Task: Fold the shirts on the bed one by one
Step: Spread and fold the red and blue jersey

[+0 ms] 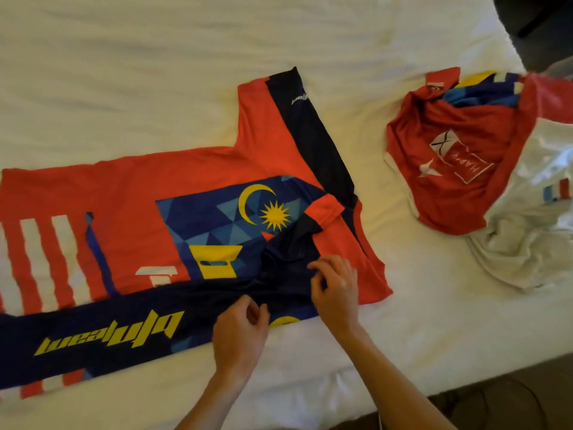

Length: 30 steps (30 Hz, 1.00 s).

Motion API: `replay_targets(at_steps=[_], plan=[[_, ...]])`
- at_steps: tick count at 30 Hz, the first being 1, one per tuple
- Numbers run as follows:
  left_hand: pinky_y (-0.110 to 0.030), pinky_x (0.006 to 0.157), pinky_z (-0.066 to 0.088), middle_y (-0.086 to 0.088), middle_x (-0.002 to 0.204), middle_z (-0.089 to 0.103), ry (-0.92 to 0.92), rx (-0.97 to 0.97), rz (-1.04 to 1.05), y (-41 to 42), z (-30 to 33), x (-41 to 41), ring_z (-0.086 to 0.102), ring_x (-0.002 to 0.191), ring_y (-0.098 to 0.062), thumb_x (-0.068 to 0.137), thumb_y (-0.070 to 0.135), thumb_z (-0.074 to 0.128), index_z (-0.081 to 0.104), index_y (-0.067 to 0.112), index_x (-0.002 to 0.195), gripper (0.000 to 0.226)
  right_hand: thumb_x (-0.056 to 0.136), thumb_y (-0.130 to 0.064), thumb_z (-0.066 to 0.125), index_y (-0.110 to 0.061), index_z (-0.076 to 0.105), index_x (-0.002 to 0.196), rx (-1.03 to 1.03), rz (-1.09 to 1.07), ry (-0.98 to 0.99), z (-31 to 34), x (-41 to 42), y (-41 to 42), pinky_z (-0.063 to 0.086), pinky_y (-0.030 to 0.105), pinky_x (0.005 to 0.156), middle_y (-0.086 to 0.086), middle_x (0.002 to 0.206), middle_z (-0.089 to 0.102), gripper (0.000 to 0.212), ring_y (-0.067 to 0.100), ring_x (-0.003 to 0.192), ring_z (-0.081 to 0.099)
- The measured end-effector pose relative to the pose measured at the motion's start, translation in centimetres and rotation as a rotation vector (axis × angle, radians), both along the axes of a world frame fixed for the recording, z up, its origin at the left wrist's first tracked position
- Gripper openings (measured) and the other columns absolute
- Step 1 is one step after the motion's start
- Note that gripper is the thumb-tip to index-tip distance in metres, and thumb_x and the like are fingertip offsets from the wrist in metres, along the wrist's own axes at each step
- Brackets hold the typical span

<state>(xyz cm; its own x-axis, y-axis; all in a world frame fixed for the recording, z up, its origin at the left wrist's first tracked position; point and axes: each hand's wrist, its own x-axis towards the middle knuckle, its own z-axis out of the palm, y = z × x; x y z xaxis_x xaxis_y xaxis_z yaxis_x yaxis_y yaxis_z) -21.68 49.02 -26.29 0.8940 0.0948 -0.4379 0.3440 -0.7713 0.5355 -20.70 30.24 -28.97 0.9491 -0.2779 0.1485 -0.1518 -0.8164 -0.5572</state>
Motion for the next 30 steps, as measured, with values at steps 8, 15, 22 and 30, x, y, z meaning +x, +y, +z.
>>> replay_targets(at_steps=[8, 15, 22, 30], plan=[[-0.043, 0.084, 0.050, -0.010, 0.114, 0.054, -0.268, 0.061, -0.274, -3.8, -3.0, 7.6, 0.051, 0.107, -0.031, 0.078, 0.022, 0.080, 0.057, 0.010, 0.126, 0.055, 0.067, 0.019, 0.043, -0.007, 0.066, 0.123, 0.271, 0.219, 0.054, 0.9, 8.5, -2.4, 0.041, 0.026, 0.109, 0.009, 0.145, 0.052, 0.066, 0.017, 0.137, 0.047], [-0.041, 0.075, 0.053, -0.006, 0.122, 0.050, -0.162, 0.197, -0.402, -3.7, -3.9, 11.8, 0.053, 0.109, -0.028, 0.093, 0.037, 0.061, 0.052, 0.017, 0.131, 0.043, 0.090, -0.004, 0.058, -0.011, 0.059, 0.135, -0.060, 0.308, 0.269, -2.5, -0.4, -3.9, 0.035, 0.050, 0.113, 0.011, 0.151, 0.045, 0.046, 0.026, 0.141, 0.040], [-0.041, 0.069, 0.050, -0.001, 0.080, 0.066, -0.032, -0.016, 0.008, -4.6, -4.2, 14.8, 0.063, 0.083, -0.028, 0.097, 0.034, 0.057, 0.065, 0.017, 0.095, 0.020, 0.087, -0.022, 0.058, -0.016, 0.058, 0.134, -0.141, 0.146, 0.253, -2.4, 1.6, -3.7, 0.040, 0.051, 0.101, 0.007, 0.147, 0.048, 0.047, 0.030, 0.129, 0.049], [-0.034, 0.058, 0.033, 0.001, 0.066, 0.058, -0.052, -0.023, 0.045, -4.9, -4.3, 16.3, 0.054, 0.072, -0.025, 0.099, 0.046, 0.052, 0.059, 0.016, 0.073, 0.041, 0.093, -0.033, 0.057, -0.016, 0.030, 0.150, -0.155, -0.011, 0.573, -1.1, 16.6, -6.1, 0.031, 0.049, 0.106, 0.009, 0.147, 0.041, 0.066, 0.031, 0.134, 0.036]])
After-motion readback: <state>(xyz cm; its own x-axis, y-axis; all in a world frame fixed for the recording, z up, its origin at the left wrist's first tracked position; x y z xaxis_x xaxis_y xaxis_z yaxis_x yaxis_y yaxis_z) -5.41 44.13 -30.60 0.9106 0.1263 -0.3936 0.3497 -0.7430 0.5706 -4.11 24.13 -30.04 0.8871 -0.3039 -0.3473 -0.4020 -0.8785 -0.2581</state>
